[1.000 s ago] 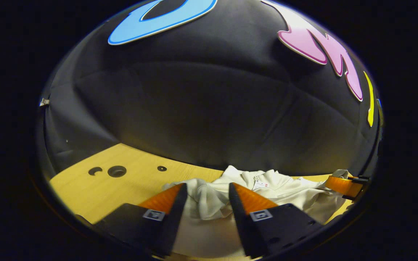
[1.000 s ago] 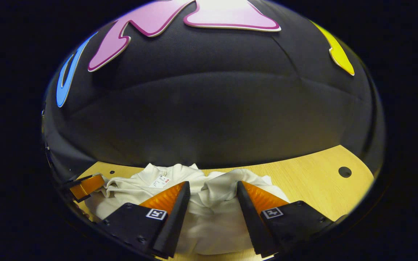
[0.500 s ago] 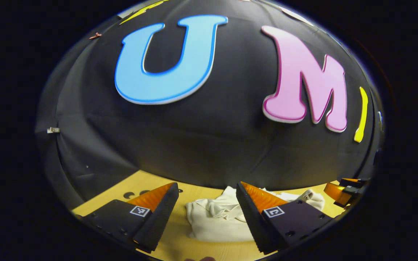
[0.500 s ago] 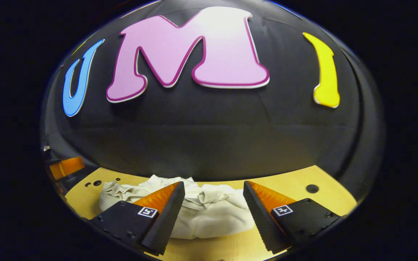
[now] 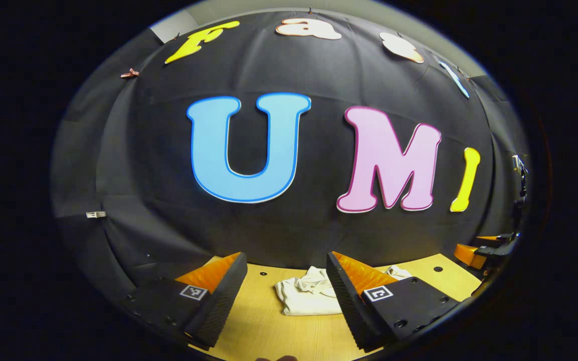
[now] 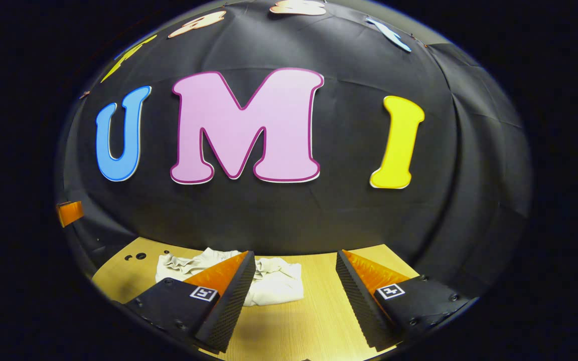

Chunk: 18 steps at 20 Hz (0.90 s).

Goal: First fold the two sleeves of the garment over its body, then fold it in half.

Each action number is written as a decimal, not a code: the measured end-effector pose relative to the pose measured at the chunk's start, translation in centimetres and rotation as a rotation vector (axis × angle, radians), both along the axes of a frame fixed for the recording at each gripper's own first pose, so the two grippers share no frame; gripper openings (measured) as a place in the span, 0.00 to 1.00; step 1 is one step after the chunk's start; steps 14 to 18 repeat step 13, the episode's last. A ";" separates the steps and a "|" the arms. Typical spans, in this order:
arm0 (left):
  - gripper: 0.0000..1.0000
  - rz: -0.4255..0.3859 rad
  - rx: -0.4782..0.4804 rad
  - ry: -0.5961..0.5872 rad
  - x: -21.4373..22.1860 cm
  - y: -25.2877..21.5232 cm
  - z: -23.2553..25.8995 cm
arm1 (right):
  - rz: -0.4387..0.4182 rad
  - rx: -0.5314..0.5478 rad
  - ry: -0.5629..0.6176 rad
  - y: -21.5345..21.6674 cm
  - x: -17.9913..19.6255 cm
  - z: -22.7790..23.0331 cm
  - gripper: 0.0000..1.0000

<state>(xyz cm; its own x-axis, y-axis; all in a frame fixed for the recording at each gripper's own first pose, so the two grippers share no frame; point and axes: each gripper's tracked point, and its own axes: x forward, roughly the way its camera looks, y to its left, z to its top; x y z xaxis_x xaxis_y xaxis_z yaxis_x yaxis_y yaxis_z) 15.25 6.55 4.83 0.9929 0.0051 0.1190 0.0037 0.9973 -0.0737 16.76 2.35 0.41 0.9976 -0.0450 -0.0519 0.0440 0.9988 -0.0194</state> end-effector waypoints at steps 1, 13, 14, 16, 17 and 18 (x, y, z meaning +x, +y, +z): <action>0.97 -0.009 -0.006 -0.006 -1.7 0.0 0.3 | -0.003 0.000 -0.004 -0.1 -1.7 0.5 0.98; 0.97 0.053 -0.088 0.090 -19.4 -0.5 -7.3 | 0.142 0.015 0.010 3.2 -19.2 -1.0 0.99; 0.97 0.053 -0.088 0.090 -19.4 -0.5 -7.3 | 0.142 0.015 0.010 3.2 -19.2 -1.0 0.99; 0.97 0.053 -0.088 0.090 -19.4 -0.5 -7.3 | 0.142 0.015 0.010 3.2 -19.2 -1.0 0.99; 0.97 0.053 -0.088 0.090 -19.4 -0.5 -7.3 | 0.142 0.015 0.010 3.2 -19.2 -1.0 0.99; 0.97 0.053 -0.088 0.090 -19.4 -0.5 -7.3 | 0.142 0.015 0.010 3.2 -19.2 -1.0 0.99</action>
